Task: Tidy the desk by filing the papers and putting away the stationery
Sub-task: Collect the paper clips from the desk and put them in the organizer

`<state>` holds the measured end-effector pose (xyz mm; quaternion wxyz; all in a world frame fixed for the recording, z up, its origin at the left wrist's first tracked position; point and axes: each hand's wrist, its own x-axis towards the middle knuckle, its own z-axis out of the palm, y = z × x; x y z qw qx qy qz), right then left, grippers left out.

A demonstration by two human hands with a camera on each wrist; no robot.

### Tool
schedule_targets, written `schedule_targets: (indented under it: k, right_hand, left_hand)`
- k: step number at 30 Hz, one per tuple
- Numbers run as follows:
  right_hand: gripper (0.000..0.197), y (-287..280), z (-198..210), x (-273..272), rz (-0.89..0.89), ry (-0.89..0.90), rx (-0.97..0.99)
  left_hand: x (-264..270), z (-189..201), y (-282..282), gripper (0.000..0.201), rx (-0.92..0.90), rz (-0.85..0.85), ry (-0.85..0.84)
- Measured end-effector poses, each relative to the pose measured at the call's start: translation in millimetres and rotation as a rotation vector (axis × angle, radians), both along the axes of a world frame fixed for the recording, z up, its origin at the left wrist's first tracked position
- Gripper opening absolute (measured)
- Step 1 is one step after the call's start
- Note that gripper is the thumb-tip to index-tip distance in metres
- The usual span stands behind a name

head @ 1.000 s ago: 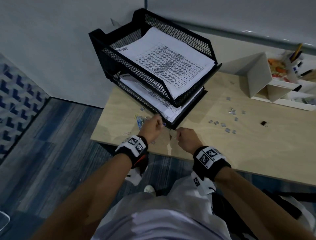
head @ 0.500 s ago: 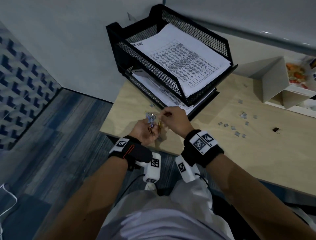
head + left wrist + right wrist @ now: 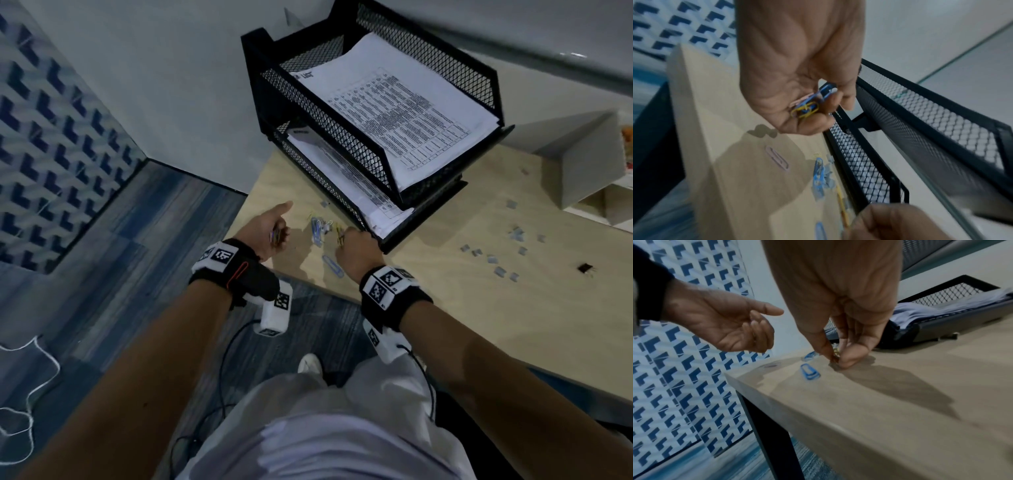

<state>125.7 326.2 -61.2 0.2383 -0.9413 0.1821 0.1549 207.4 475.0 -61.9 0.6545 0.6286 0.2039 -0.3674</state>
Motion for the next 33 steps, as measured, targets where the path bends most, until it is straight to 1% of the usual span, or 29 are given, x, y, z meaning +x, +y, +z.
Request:
schedule_targets:
  k: [1, 2, 3, 5, 6, 7, 8, 9, 11, 13, 16, 18, 19, 20, 21, 22, 23, 24, 25, 26, 28, 30, 33]
  right_hand:
    - [0.025, -2.8, -0.2, -1.5, 0.003, 0.010, -0.012]
    - [0.025, -6.4, -1.3, -3.0, 0.011, 0.010, -0.024]
    - [0.025, -9.3, -2.0, -4.5, 0.019, 0.020, -0.041]
    - [0.025, -13.7, -3.6, -8.1, 0.034, 0.034, -0.069]
    - [0.025, -15.4, -4.1, -9.9, 0.035, 0.033, -0.068]
    - [0.023, -17.0, -4.5, -11.8, 0.025, 0.029, -0.061]
    - [0.022, -18.9, -4.9, -13.5, 0.011, 0.012, -0.050]
    - [0.020, -20.9, -5.8, -14.7, -0.004, -0.005, -0.032]
    - [0.016, -24.7, -8.8, -16.5, -0.042, -0.070, 0.030]
    - [0.011, -26.8, -9.7, -18.0, -0.114, -0.158, 0.155]
    - [0.021, -31.8, -5.5, -20.6, -0.268, -0.240, 0.399]
    - [0.025, -35.0, -0.7, -22.9, -0.371, -0.244, 0.534]
    - [0.029, -36.8, 1.2, -23.4, -0.407, -0.253, 0.570]
    - [0.031, -38.8, 2.8, -23.4, -0.421, -0.272, 0.581]
    - [0.033, -40.5, 3.6, -22.6, -0.419, -0.295, 0.576]
    - [0.031, -41.8, 5.1, -21.7, -0.410, -0.317, 0.566]
    - [0.027, -43.1, 7.0, -20.9, -0.399, -0.333, 0.556]
    - [0.021, -44.0, 9.2, -19.9, -0.388, -0.343, 0.550]
    - [0.016, -44.8, 11.3, -19.7, -0.378, -0.348, 0.553]
    - [0.014, -45.5, 13.7, -19.8, -0.369, -0.350, 0.561]
    - [0.015, -45.8, 16.6, -19.8, -0.334, -0.351, 0.566]
    - [0.015, -44.5, 19.3, -20.0, -0.287, -0.349, 0.557]
    - [0.011, -41.3, 21.0, -19.8, -0.243, -0.359, 0.540]
  left_hand:
    - [1.3, 0.5, -1.2, 0.048, 0.066, -0.014, -0.056]
    - [1.6, 1.6, -2.4, 0.047, 0.159, -0.061, -0.131]
    - [1.1, 0.6, -3.1, 0.047, 0.289, -0.154, -0.222]
    - [-4.4, -0.8, -2.9, 0.049, 0.576, -0.420, -0.402]
    - [-7.6, -2.0, -2.3, 0.046, 0.689, -0.552, -0.489]
    - [-9.4, -4.0, -1.3, 0.037, 0.766, -0.644, -0.548]
    - [-11.7, -4.0, -0.2, 0.025, 0.818, -0.709, -0.574]
    - [-13.3, -6.0, 0.8, 0.023, 0.860, -0.756, -0.583]
    - [-15.1, -8.1, 1.5, 0.038, 0.952, -0.852, -0.595]
    - [-16.5, -9.7, -1.5, 0.037, 1.036, -0.913, -0.635]
    - [-20.0, -10.8, -6.0, 0.034, 1.084, -0.967, -0.645]
    - [-20.6, -13.8, -9.1, 0.031, 1.021, -0.952, -0.631]
    - [-20.7, -15.4, -11.7, 0.024, 0.924, -0.883, -0.617]
    - [-20.8, -16.8, -14.3, 0.016, 0.755, -0.776, -0.585]
    - [-21.6, -17.7, -17.4, 0.021, 0.528, -0.610, -0.508]
    - [-22.8, -18.7, -20.8, 0.028, 0.278, -0.394, -0.394]
    - [-24.3, -18.4, -23.5, 0.031, 0.065, -0.181, -0.272]
    - [-26.0, -17.0, -25.2, 0.032, -0.091, -0.022, -0.184]
    - [-27.9, -16.0, -26.9, 0.032, -0.187, 0.074, -0.132]
    - [-29.9, -14.5, -28.9, 0.032, -0.261, 0.134, -0.098]
    - [-30.5, -12.6, -32.3, 0.032, -0.352, 0.198, -0.072]
    - [-30.4, -11.5, -35.5, 0.033, -0.387, 0.231, -0.049]
    - [-31.5, -8.1, -37.2, 0.032, -0.425, 0.252, 0.001]
